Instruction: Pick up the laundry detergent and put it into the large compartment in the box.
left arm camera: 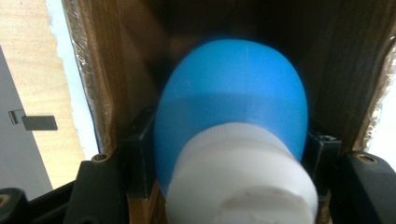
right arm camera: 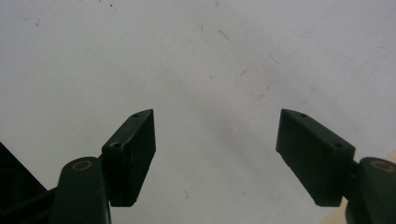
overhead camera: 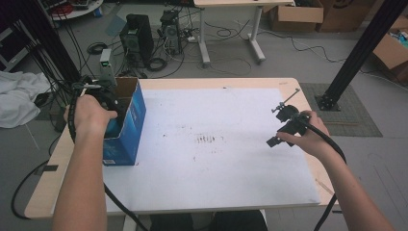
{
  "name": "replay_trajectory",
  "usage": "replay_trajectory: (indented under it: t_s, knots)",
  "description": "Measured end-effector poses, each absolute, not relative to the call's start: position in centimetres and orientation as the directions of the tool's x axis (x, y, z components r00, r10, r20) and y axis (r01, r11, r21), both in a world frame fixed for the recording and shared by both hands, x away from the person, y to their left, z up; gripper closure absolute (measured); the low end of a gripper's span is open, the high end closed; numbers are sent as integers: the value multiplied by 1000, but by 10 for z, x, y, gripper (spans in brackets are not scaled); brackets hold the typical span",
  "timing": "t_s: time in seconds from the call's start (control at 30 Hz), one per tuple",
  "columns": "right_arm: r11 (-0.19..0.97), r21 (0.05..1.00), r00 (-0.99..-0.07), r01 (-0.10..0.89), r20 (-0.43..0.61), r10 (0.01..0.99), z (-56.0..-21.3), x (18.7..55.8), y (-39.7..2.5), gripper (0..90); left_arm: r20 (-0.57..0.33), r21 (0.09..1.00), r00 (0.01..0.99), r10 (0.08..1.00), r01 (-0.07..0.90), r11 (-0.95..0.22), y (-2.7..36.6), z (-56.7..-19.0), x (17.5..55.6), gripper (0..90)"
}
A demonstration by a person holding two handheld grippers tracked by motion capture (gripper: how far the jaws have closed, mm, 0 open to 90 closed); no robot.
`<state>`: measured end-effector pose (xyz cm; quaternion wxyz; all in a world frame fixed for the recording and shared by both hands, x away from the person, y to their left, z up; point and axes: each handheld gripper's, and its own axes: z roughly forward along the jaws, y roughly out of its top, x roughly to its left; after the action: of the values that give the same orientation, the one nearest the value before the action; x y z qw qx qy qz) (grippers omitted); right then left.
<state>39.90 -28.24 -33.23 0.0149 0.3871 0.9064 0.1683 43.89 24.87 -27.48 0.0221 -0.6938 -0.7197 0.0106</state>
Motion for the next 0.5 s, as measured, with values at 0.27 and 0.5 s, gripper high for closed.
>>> replay_trajectory:
  t_s: [0.27, 0.5]
  knots:
    - [642, 316, -699, 698, 105, 708, -332, 397, -283, 286, 17, -42, -28, 999, 999, 28, 249, -276, 438, 369]
    - [643, 313, -698, 699, 106, 708, -332, 396, -284, 285, 25, -36, -12, 1000, 999, 13, 246, -277, 438, 366]
